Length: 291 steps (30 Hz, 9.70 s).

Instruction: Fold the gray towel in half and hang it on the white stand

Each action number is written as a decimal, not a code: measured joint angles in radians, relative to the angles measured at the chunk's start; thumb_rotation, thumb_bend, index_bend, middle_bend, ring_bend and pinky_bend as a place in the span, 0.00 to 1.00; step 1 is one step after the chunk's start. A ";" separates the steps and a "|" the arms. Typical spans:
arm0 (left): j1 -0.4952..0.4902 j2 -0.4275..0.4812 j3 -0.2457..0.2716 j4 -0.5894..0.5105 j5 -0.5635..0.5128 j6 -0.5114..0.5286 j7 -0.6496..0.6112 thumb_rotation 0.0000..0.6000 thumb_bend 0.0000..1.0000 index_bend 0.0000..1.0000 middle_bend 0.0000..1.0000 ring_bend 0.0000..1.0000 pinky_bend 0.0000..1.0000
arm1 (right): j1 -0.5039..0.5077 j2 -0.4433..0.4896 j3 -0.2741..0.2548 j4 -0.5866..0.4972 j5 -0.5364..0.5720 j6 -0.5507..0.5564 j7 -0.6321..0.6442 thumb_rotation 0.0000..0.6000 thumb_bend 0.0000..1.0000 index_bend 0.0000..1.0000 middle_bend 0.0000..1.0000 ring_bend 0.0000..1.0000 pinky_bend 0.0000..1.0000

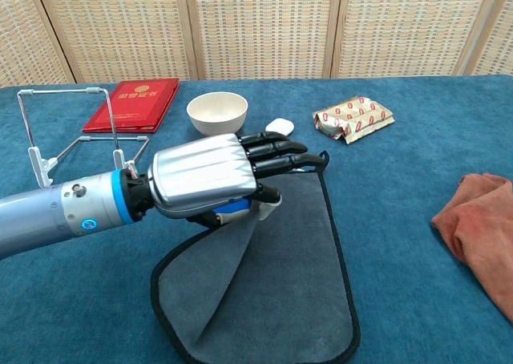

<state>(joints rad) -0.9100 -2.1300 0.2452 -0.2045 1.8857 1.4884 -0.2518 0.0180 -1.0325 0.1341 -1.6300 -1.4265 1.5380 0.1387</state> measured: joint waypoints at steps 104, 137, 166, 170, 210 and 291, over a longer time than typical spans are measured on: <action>-0.057 0.509 -0.133 -1.089 -0.158 -0.487 0.248 1.00 0.31 0.00 0.00 0.00 0.03 | 0.005 0.021 -0.010 -0.009 -0.003 -0.021 0.035 1.00 0.00 0.00 0.00 0.00 0.00; -0.098 0.348 -0.349 -1.133 -0.325 -0.596 0.375 1.00 0.31 0.00 0.00 0.00 0.03 | 0.004 0.029 -0.013 -0.003 0.000 -0.030 0.062 1.00 0.00 0.00 0.00 0.00 0.00; -0.084 0.417 -0.478 -0.982 -0.791 -0.749 0.466 1.00 0.33 0.24 0.00 0.00 0.01 | 0.011 0.034 -0.013 -0.001 0.005 -0.043 0.069 1.00 0.00 0.00 0.00 0.00 0.00; -0.086 0.410 -0.473 -0.974 -0.818 -0.761 0.480 1.00 0.33 0.24 0.00 0.00 0.01 | 0.010 0.035 -0.013 0.000 0.003 -0.041 0.072 1.00 0.00 0.00 0.00 0.00 0.00; -0.133 0.311 -0.481 -0.838 -0.978 -0.791 0.552 1.00 0.37 0.26 0.00 0.00 0.00 | 0.015 0.039 -0.014 0.004 0.010 -0.057 0.093 1.00 0.00 0.00 0.00 0.00 0.00; -0.151 0.250 -0.491 -0.834 -1.096 -0.814 0.622 1.00 0.42 0.78 0.00 0.00 0.00 | 0.012 0.048 -0.014 0.009 0.008 -0.057 0.126 1.00 0.00 0.00 0.00 0.00 0.00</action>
<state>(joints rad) -1.0608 -1.8803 -0.2458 -1.0387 0.7895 0.6744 0.3700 0.0304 -0.9843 0.1198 -1.6211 -1.4185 1.4811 0.2644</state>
